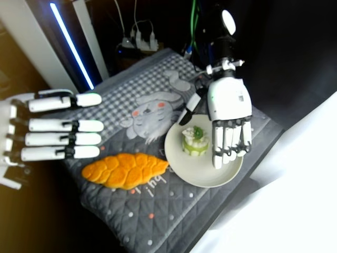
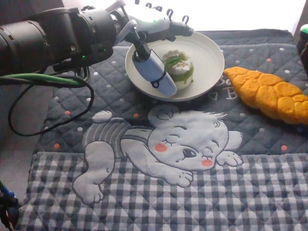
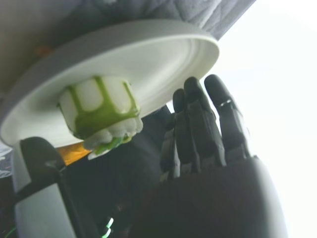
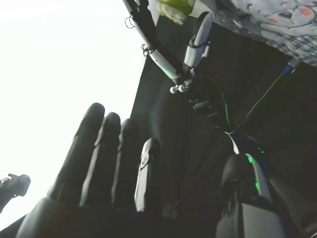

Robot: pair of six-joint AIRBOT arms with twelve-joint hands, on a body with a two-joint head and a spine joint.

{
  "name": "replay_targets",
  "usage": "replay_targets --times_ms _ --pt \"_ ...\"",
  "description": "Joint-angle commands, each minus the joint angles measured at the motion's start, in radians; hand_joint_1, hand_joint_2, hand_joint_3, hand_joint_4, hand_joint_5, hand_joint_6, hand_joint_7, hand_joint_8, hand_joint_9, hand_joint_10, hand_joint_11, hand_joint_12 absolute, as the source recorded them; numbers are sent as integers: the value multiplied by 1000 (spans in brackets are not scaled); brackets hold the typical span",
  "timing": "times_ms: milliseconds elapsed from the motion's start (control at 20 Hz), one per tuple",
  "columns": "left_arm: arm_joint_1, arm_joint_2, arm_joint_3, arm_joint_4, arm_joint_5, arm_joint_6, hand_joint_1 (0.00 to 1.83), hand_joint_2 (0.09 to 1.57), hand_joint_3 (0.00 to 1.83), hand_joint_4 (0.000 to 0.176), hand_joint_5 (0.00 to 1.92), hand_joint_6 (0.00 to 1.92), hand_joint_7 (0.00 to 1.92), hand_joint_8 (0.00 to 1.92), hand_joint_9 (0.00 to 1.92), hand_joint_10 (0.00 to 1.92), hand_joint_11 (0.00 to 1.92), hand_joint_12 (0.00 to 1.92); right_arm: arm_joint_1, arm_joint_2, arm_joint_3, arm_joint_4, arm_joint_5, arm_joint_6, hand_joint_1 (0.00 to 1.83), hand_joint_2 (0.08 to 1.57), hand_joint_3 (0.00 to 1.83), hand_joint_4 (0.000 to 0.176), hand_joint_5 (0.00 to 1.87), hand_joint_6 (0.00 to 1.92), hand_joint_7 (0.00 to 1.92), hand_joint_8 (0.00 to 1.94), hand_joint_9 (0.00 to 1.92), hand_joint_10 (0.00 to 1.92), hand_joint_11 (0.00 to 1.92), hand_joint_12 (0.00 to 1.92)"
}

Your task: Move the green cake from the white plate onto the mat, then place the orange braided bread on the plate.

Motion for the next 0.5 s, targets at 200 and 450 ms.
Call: replay_targets --times_ms 200,450 --pt "10 -21 18 -15 -93 -31 827 880 11 22 372 7 613 11 562 3 177 797 9 9 -2 34 124 5 542 944 0 176 356 13 475 15 414 3 218 481" --pt "51 -97 208 136 -250 -505 945 981 0 5 629 6 822 8 758 27 245 1078 10 8 -3 34 124 5 542 904 0 176 376 8 492 8 421 1 215 472"
